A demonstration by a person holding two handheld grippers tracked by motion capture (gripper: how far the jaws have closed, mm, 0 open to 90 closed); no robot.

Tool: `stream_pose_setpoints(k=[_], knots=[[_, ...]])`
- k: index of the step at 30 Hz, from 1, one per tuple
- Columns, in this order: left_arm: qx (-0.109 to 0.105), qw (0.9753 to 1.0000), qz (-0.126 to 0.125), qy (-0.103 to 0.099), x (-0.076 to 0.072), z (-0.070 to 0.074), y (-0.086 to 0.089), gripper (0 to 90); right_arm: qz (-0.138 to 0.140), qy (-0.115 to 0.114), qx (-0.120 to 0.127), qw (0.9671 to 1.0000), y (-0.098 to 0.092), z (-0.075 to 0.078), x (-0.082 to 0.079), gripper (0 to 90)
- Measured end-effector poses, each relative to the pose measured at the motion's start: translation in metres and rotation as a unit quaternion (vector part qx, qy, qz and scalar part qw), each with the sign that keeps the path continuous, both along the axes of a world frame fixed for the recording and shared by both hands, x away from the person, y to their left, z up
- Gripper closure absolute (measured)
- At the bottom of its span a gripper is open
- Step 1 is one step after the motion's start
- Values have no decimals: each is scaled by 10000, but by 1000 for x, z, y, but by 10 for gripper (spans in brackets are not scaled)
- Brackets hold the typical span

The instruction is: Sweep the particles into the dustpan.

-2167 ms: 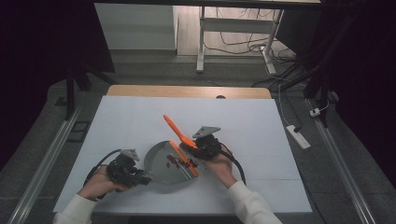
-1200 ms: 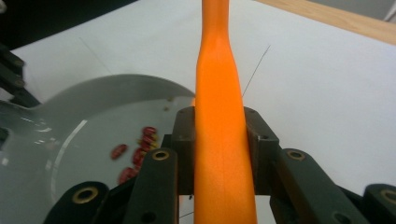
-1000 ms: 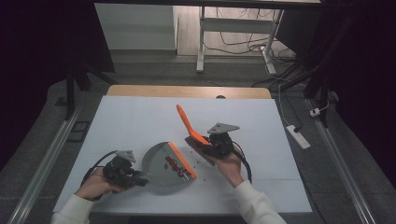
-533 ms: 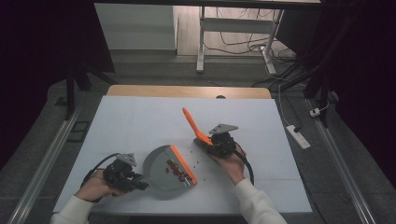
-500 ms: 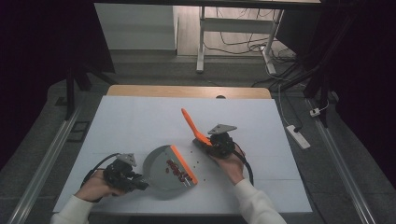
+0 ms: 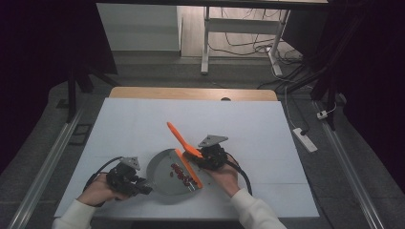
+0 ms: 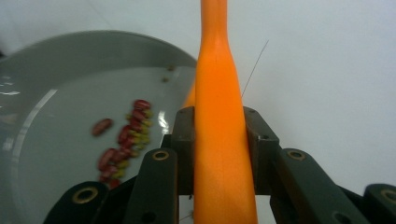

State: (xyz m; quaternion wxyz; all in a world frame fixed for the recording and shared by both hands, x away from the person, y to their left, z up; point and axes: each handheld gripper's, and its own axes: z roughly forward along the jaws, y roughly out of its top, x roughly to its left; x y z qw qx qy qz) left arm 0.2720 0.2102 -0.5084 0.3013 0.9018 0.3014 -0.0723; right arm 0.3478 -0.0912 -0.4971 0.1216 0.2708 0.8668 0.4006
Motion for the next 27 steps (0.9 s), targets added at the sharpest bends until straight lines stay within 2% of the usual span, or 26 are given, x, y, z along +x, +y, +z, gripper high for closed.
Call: stream_pose_setpoints(k=[2, 6, 9, 12, 14, 18, 22, 27], knots=[[1, 10000, -1, 5, 0, 0, 0, 615, 41, -46, -32, 10000, 4, 0, -3, 705], [-2, 10000, -1, 7, 0, 0, 0, 615, 231, 185, 360, 9989, 9, 3, -7, 706], [-9, 10000, 10, 0, 0, 0, 0, 615, 432, 283, 527, 9973, 16, 5, -13, 706], [-16, 10000, 10, 8, 0, -1, 0, 615, 559, 150, 624, 9964, 19, 12, -17, 706], [-16, 10000, 7, 6, 0, -1, 0, 615, 509, -12, 617, 9968, 16, 17, -17, 706], [-21, 10000, 5, 8, 0, -1, 0, 615, 227, -135, 593, 9979, 3, 22, -10, 706], [-35, 10000, 13, 22, 0, -1, 1, 615, 25, -203, 470, 9987, -11, 23, -5, 705], [-35, 10000, -13, 20, -1, 0, 2, 615, -109, -167, 400, 9990, -23, 22, -5, 705]])
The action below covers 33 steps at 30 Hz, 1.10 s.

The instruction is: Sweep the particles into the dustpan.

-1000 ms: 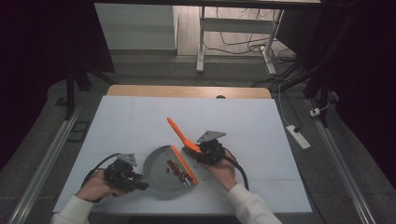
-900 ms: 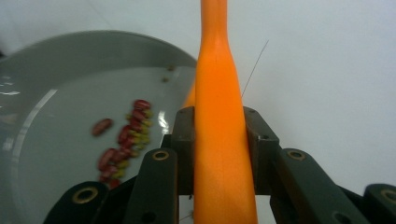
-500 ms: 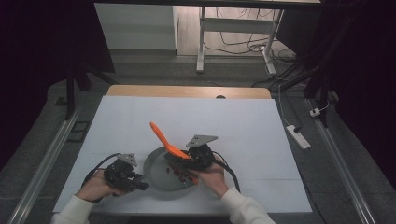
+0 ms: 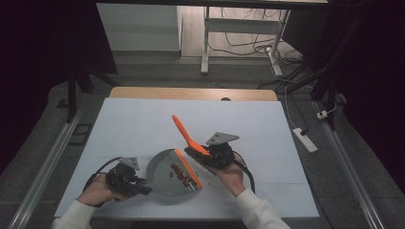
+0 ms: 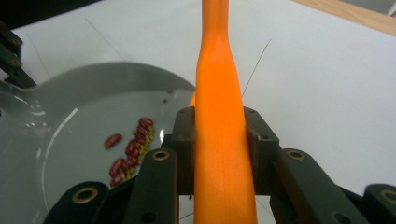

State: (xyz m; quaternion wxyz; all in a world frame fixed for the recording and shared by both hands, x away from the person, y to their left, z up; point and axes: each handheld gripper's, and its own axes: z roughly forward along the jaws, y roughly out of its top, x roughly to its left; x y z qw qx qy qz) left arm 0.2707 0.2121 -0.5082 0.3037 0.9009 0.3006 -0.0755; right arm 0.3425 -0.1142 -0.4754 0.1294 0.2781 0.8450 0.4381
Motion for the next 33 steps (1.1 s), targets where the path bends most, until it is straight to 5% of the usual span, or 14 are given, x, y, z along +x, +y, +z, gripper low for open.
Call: stream_pose_setpoints(k=[17, 33], knots=[[19, 9997, -257, 9, -7, 2, -5, 615, -684, 147, -293, 9971, -43, -13, -24, 706], [1, 9996, -289, 53, -7, 1, -10, 615, -291, 297, -218, 9989, -12, -21, -38, 705]])
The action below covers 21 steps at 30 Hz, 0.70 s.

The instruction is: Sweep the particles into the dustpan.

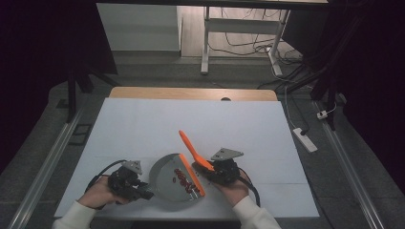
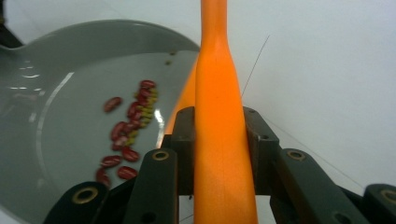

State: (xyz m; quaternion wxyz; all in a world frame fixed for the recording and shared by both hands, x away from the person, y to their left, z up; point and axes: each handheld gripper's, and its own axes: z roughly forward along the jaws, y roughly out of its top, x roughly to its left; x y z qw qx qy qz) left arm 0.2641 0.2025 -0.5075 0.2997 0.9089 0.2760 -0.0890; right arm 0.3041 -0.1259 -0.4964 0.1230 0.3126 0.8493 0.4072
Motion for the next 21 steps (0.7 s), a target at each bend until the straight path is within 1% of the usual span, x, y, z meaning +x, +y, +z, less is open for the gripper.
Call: stream_pose_setpoints(k=[2, 4, 7, 9, 10, 12, 14, 16, 18, 20, 21], knots=[[-1, 10000, -1, 4, 0, 0, 0, 616, 46, -14, 2, 10000, 4, 0, -1, 705], [-1, 10000, 5, 5, 0, 0, 0, 615, 61, 41, 104, 9999, 7, -1, 0, 705], [-1, 10000, 2, 5, 0, -1, 0, 615, 134, 218, 402, 9989, 12, -1, 1, 705], [-5, 10000, 2, 5, 0, -1, 0, 615, 303, 452, 674, 9962, 16, 0, 3, 706], [-6, 10000, 4, 3, 0, -1, 0, 615, 372, 464, 739, 9955, 19, 1, 3, 706], [-8, 10000, 12, 2, 0, -1, 0, 615, 449, 375, 750, 9955, 22, 4, 1, 705], [-19, 10000, 13, 1, 0, -1, 0, 615, 447, 229, 729, 9961, 21, 9, 1, 705], [-18, 10000, 9, -11, 0, -1, 0, 615, 344, 81, 722, 9968, 16, 13, 2, 706], [-9, 10000, 0, -36, 0, -1, 1, 615, 235, -7, 690, 9973, 8, 17, 4, 706], [-2, 10000, 14, -50, -1, 0, 1, 615, 103, -118, 535, 9984, -1, 18, 4, 705], [-1, 10000, 27, -42, -1, 0, 0, 615, 65, -100, 500, 9987, -5, 17, 5, 705]])
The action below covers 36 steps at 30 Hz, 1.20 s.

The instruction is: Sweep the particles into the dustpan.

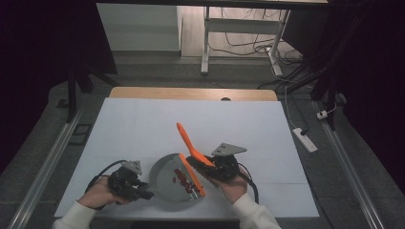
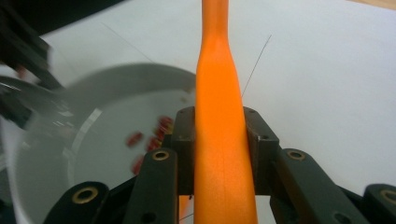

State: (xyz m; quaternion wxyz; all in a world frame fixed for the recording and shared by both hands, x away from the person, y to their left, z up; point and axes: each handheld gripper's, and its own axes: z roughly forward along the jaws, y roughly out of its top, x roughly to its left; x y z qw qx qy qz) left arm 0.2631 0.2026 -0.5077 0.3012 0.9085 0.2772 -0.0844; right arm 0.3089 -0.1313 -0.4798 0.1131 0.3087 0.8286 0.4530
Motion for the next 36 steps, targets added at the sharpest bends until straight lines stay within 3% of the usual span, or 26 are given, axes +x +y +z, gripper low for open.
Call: stream_pose_setpoints(k=[5, 9, 12, 14, 16, 19, 22, 25, 29, 34, 36], knots=[[5, 10000, 12, 0, 0, 0, -1, 615, -237, 213, -194, 9993, -17, -13, 0, 706], [18, 10000, 41, -26, -2, 1, -2, 615, -231, 268, -192, 9992, -12, -17, -8, 706], [26, 10000, 61, -33, -2, 1, -2, 615, -123, 379, 3, 9992, -4, -20, -18, 706], [17, 10000, 71, -39, -3, 1, -2, 615, -101, 336, 33, 9994, 2, -20, -26, 706], [17, 10000, 61, -42, -3, 0, -2, 615, 9, 448, 233, 9987, 8, -19, -31, 706], [-9, 10000, 63, -30, -3, -1, -1, 615, 217, 386, 263, 9987, 18, -17, -36, 706], [-29, 10000, 67, -37, -2, -1, -1, 615, 272, 396, 517, 9975, 18, -11, -32, 706], [-40, 9999, 87, -103, -2, -1, 0, 615, 82, 293, 643, 9975, 6, -4, -23, 706], [-48, 9993, 290, -220, -1, -3, -1, 615, -109, 278, 750, 9967, -15, 0, -12, 706], [-63, 9992, 332, -233, -1, -3, 0, 615, -260, 208, 736, 9967, -31, 1, -3, 706], [-48, 9992, 334, -200, -1, -3, 1, 615, -329, 100, 542, 9979, -35, 2, -2, 706]])
